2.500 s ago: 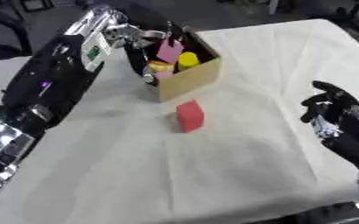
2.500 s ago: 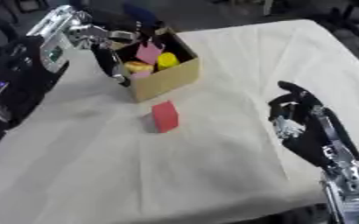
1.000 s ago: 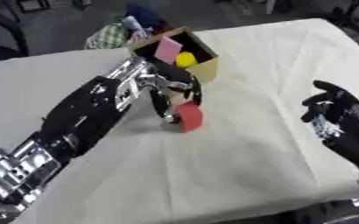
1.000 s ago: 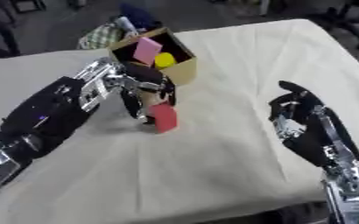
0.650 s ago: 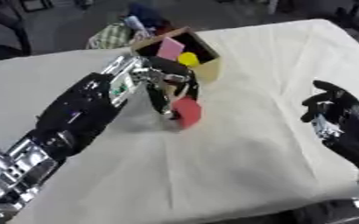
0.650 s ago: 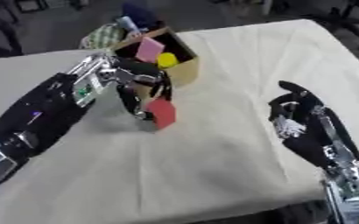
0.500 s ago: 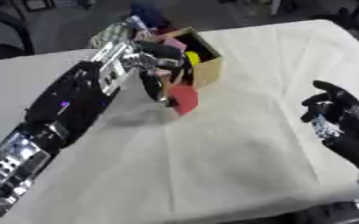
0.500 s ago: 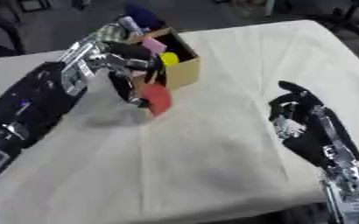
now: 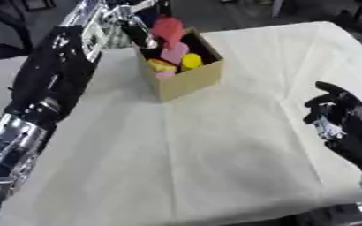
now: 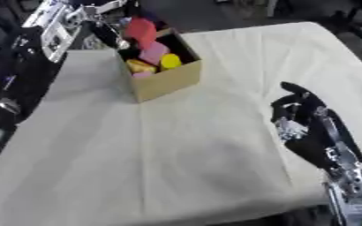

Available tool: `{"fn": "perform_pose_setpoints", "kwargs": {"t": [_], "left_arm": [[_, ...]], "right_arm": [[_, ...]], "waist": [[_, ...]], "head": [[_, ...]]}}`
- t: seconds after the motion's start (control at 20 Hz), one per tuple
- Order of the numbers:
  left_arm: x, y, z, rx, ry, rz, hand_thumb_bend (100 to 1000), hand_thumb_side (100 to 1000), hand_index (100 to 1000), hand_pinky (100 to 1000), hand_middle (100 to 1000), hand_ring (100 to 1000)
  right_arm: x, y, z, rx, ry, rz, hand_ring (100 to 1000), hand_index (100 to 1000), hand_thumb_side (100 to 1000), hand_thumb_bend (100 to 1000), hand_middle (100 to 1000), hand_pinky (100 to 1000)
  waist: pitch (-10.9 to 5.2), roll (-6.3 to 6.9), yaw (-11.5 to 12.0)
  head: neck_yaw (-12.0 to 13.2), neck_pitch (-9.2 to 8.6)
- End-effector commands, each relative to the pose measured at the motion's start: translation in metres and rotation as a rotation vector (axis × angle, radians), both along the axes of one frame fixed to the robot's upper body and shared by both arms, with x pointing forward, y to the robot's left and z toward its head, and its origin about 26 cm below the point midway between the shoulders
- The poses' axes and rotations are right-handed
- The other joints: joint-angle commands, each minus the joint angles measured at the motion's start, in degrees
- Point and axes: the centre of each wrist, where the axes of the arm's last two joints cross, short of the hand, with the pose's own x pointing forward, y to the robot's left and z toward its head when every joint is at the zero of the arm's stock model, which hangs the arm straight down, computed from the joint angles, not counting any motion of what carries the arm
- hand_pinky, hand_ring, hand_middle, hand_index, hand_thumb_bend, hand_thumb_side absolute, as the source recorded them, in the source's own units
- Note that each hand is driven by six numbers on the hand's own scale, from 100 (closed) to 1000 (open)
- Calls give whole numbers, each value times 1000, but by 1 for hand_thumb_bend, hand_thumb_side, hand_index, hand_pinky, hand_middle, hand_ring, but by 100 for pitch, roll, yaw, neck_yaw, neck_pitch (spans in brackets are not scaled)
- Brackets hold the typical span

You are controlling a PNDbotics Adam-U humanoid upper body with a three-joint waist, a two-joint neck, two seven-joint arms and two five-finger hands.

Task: Pick up objects on the table and place them in the box.

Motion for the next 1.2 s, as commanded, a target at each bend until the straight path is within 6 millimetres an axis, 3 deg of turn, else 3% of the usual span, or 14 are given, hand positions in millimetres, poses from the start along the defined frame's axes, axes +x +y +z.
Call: {"fn": "perform_pose_setpoints", "kwargs": {"t": [0.05,0.15,0.2,0.25,0.3,0.45,0.55,0.7,0.85,1.0,1.15,1.2], "left_arm": [[6,-2,-8,3,-54,74,424,125,900,786,800,763],[7,0,-16,7,-51,84,487,157,931,809,835,797],[7,2,-16,7,-54,89,496,205,937,816,843,806],[7,4,-16,6,-59,92,517,320,952,829,863,823],[7,6,-14,2,-66,93,521,358,956,832,867,825],[5,15,-5,-38,-100,91,445,436,950,826,863,820],[2,24,9,-109,-163,86,284,360,896,797,810,778],[-10,43,39,-260,-307,66,202,299,863,779,786,763],[-41,76,74,-407,-477,23,190,273,848,772,779,762],[-93,116,97,-553,-657,10,192,273,835,763,773,758],[-141,143,94,-673,-787,40,182,290,824,755,765,752],[-152,149,84,-717,-806,66,144,338,811,743,752,742]], "right_arm": [[2,2,7,2,-24,16,524,896,430,100,602,557],[2,2,7,2,-24,13,524,896,429,100,601,557],[2,1,7,2,-23,11,524,896,430,100,601,557],[2,1,7,2,-23,9,524,896,430,100,601,557],[2,1,7,1,-23,9,524,896,430,100,601,557],[1,0,6,-1,-22,6,524,896,430,100,601,557],[1,-2,6,-2,-19,-2,524,896,429,100,601,557],[1,-5,5,-4,-18,-18,524,896,432,100,601,557],[2,-11,7,-12,-27,-45,525,896,434,100,602,559],[5,-18,14,-22,-51,-79,527,896,439,100,604,560],[8,-22,19,-27,-72,-109,527,896,455,100,605,560],[8,-23,21,-25,-79,-120,527,895,445,100,604,559]], "waist": [[-43,-111,-24],[-38,-107,-32],[-39,-101,-27],[-41,-95,-17],[-45,-91,-4],[-60,-87,47],[-78,-89,106],[-104,-89,226],[-122,-82,364],[-124,-91,532],[-113,-103,677],[-100,-110,745]], "head": [[42,-16],[30,-16],[28,-16],[23,-16],[16,-16],[3,-16],[-15,-16],[-16,-16],[-46,-16],[-76,-16],[-73,-16],[-59,-16]]}}
